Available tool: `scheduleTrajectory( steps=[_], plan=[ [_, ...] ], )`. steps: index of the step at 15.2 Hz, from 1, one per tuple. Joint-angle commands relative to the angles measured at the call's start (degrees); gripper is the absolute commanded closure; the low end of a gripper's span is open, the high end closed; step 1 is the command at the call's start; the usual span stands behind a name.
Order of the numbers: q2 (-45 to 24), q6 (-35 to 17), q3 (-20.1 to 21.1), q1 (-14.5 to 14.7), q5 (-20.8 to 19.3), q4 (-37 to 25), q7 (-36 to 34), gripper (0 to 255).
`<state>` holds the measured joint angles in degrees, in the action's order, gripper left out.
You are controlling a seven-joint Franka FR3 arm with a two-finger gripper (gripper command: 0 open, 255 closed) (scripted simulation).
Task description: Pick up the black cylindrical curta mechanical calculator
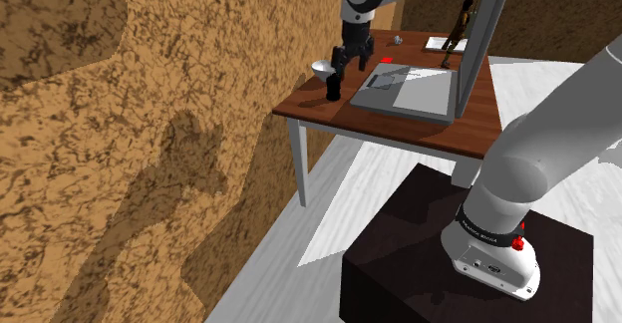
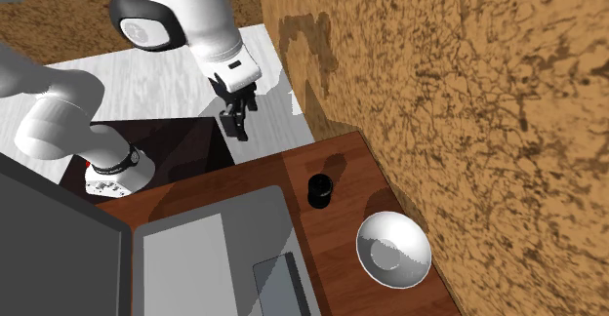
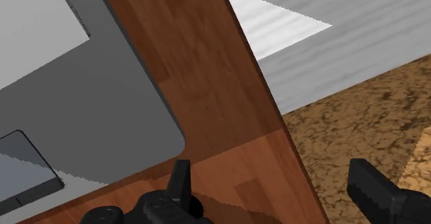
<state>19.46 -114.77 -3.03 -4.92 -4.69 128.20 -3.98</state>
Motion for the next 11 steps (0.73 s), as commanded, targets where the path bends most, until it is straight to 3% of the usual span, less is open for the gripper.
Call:
scheduleTrajectory(
  steps=[1, 11],
  plan=[
    [-3.81, -2.64, -1.12, -0.67, 0.24, -2.08, 0.48, 0],
    [-22.99, -11.90, -4.80, -3.32, 4.54, -15.44, 2.34, 0]
  ],
)
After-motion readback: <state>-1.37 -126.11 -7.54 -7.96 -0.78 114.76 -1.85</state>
